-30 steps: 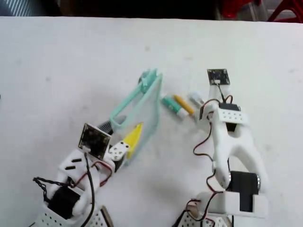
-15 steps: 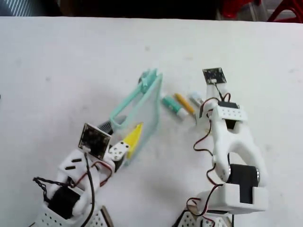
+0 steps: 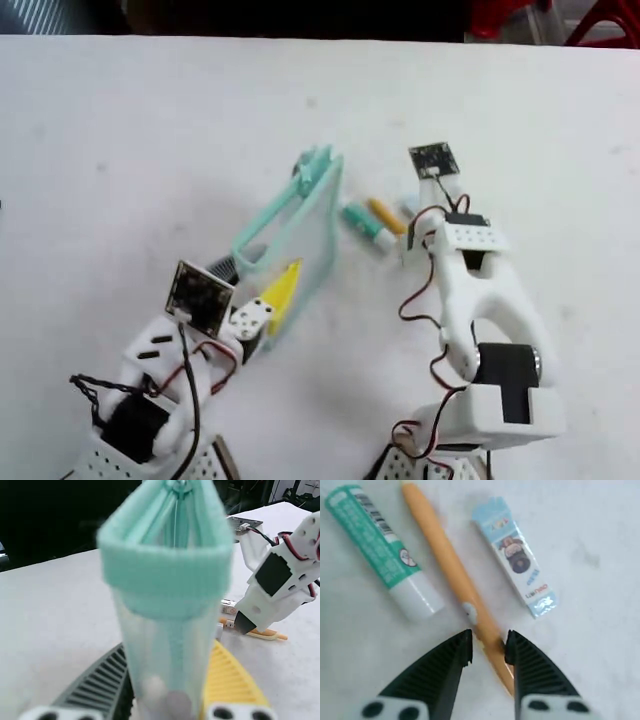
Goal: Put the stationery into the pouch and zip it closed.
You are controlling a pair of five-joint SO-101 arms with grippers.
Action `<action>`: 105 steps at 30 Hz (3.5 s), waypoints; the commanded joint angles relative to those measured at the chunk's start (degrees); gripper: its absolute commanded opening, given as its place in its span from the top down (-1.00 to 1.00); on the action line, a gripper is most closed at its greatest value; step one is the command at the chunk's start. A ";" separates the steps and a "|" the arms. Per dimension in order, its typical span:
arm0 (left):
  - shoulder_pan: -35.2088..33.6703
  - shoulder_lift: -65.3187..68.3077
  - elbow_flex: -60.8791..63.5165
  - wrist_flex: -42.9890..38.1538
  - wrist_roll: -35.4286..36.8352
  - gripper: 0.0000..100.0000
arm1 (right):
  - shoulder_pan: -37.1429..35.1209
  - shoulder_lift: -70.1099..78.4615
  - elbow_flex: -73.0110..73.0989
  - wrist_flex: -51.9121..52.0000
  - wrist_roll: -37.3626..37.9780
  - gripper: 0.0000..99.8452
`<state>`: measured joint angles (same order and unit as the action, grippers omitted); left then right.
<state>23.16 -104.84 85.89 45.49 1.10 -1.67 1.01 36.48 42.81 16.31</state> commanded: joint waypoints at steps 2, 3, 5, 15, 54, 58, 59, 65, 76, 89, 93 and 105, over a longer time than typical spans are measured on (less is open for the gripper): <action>0.92 0.40 -0.44 -1.32 -0.35 0.65 | -1.98 -0.13 -3.69 -0.92 0.70 0.76; 0.92 0.40 -0.44 -1.32 -0.35 0.65 | -1.98 -0.13 -4.22 -0.92 0.70 0.76; 0.92 0.40 -0.44 -1.32 -0.35 0.65 | -1.98 0.04 -5.01 -1.01 0.70 0.76; 1.01 0.40 -0.44 -1.32 -0.35 0.65 | -3.12 12.26 -16.53 5.32 0.62 0.76; 1.01 0.40 0.44 -1.67 -0.35 0.65 | -2.68 -24.22 24.79 -26.51 2.81 0.97; 1.01 0.40 0.44 -1.67 -0.35 0.65 | -3.74 -34.77 33.85 -31.60 3.87 0.97; 1.01 0.40 0.44 -1.67 -0.35 0.65 | -3.65 -36.44 34.99 -31.96 3.87 0.97; 0.92 0.40 0.44 -1.67 -0.35 0.65 | -0.57 -44.09 39.03 -31.96 -1.76 0.97; 0.92 0.40 0.44 -1.67 -0.35 0.65 | 4.00 -62.90 46.24 -30.73 -8.79 0.97; 0.92 0.40 0.53 -1.58 -0.35 0.65 | 4.00 -103.60 45.10 1.54 -13.63 0.97; 0.92 0.40 0.53 -1.49 -0.35 0.65 | 4.09 -102.02 42.90 -0.57 -13.63 0.97; 0.92 0.40 0.53 -1.41 -0.35 0.65 | 1.19 -104.31 31.65 0.22 -10.20 0.97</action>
<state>23.16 -104.92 86.51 45.41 1.10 1.41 -102.90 75.08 43.08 3.12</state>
